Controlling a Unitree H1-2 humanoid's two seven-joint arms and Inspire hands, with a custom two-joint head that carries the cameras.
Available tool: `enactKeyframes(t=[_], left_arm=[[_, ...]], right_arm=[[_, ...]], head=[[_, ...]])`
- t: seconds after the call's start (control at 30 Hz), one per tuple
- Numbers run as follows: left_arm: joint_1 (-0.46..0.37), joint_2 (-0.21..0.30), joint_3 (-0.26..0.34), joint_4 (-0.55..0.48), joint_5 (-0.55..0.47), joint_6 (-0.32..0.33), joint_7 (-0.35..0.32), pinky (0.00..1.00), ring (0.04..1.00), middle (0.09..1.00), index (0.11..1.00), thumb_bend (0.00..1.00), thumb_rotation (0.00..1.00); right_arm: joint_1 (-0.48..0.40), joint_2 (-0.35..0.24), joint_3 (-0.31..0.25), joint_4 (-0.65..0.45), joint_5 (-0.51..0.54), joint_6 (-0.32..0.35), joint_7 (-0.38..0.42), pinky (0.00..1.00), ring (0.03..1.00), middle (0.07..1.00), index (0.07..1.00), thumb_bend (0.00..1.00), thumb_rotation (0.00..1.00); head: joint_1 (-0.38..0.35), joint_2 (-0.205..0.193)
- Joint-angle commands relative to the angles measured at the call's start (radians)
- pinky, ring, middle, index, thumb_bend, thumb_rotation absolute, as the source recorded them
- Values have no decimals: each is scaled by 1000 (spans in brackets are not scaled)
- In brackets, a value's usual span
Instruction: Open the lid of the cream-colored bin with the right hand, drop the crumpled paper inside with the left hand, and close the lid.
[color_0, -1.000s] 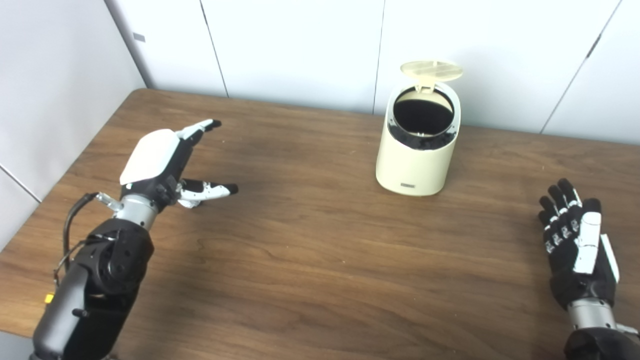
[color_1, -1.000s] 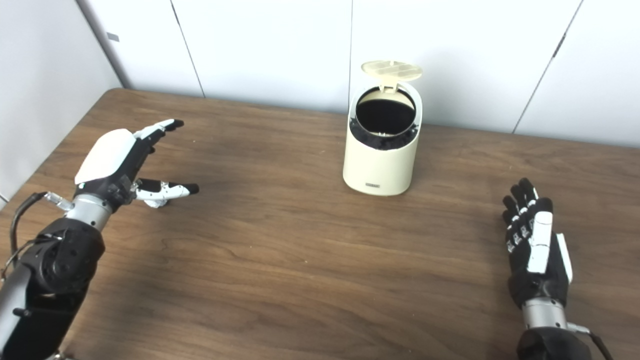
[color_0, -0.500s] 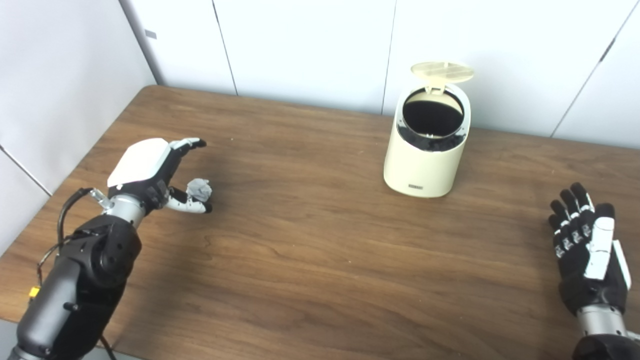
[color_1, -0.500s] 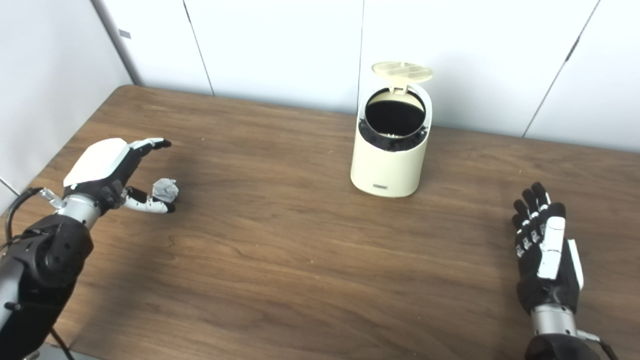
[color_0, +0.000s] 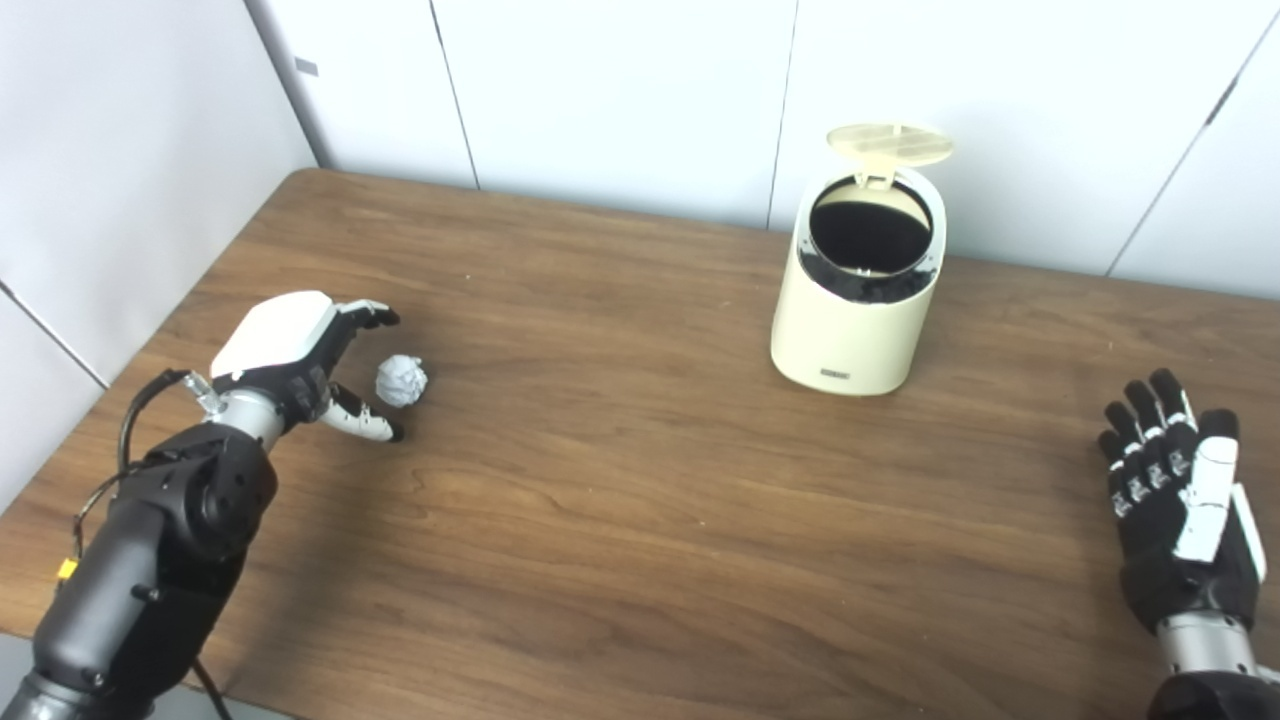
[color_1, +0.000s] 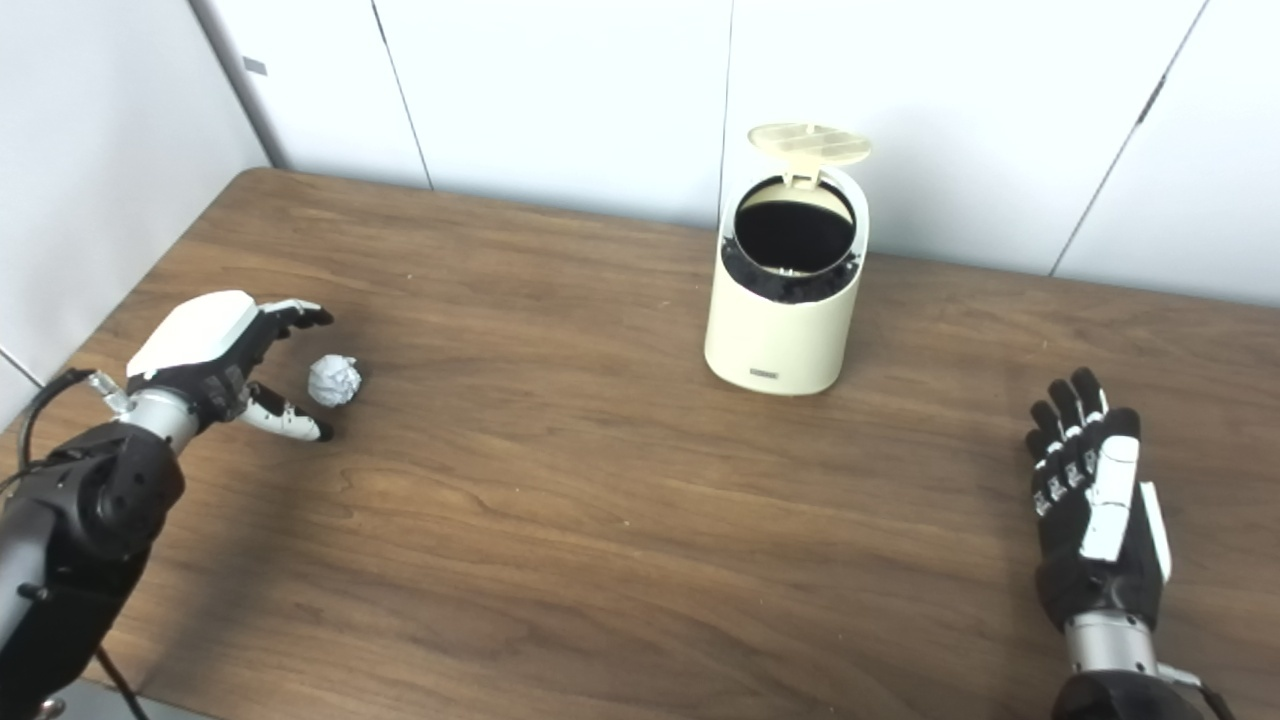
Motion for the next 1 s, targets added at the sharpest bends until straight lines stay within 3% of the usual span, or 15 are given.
enactKeyframes(t=[0.0,0.4,0.63,0.97], left_arm=[[-49,20,11,13,-7,-20,38,672,795,828,824,888,55],[-95,2,8,95,-57,-57,88,646,739,768,780,872,20],[-102,11,-8,98,-58,-58,84,618,711,742,773,872,16],[-92,23,6,100,-120,-82,78,523,620,702,695,839,0]], right_arm=[[-27,-1,2,-33,-1,-22,-1,1000,968,970,986,449,990],[-27,0,9,-36,-1,-21,0,1000,977,973,985,444,1000],[-28,-3,9,-40,0,-14,-1,1000,978,975,989,437,1000],[-31,-6,4,-45,12,5,-6,1000,973,971,986,452,1000]], head=[[0,0],[-5,-1],[-4,3],[-2,12]])
